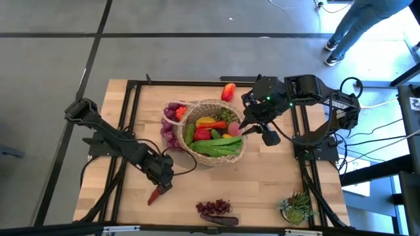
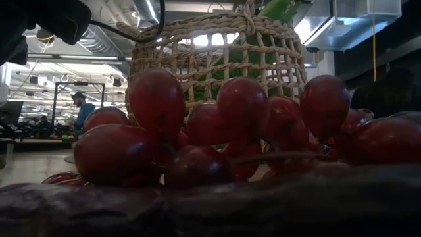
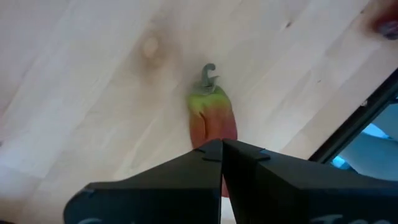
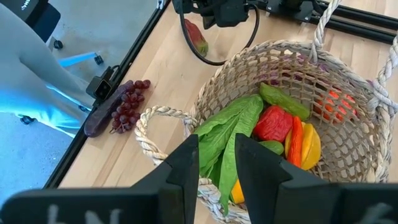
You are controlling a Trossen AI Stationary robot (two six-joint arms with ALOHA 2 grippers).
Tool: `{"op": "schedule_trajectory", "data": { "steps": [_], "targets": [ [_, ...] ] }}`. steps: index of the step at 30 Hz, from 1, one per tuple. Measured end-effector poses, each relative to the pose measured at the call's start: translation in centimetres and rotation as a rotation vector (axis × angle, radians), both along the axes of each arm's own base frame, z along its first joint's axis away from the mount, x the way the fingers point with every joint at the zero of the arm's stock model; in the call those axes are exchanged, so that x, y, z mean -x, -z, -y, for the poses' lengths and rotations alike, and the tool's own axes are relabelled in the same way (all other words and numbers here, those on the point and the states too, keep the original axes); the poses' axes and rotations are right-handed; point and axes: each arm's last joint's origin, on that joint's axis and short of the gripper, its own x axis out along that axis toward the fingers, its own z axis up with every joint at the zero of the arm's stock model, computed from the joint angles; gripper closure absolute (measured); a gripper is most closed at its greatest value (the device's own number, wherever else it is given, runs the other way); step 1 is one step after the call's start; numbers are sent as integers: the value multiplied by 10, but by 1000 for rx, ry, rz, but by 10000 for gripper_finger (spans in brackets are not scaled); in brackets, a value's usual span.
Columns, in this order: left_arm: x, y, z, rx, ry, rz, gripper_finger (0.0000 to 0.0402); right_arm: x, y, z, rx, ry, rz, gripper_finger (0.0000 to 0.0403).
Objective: Build produce basket
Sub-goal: Put the red chili pepper into the brown basket
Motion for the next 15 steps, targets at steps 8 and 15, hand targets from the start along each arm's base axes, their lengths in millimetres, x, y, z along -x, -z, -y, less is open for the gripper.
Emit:
{"op": "schedule_trajectory", "data": {
  "steps": [8,15],
  "targets": [
    [1,0,0,-8,19,0,401,0,0,0,-20,21,-6,305],
    [0,0,0,-13,29,8,401,0,0,0,-20,21,-6,305]
  ]
}}
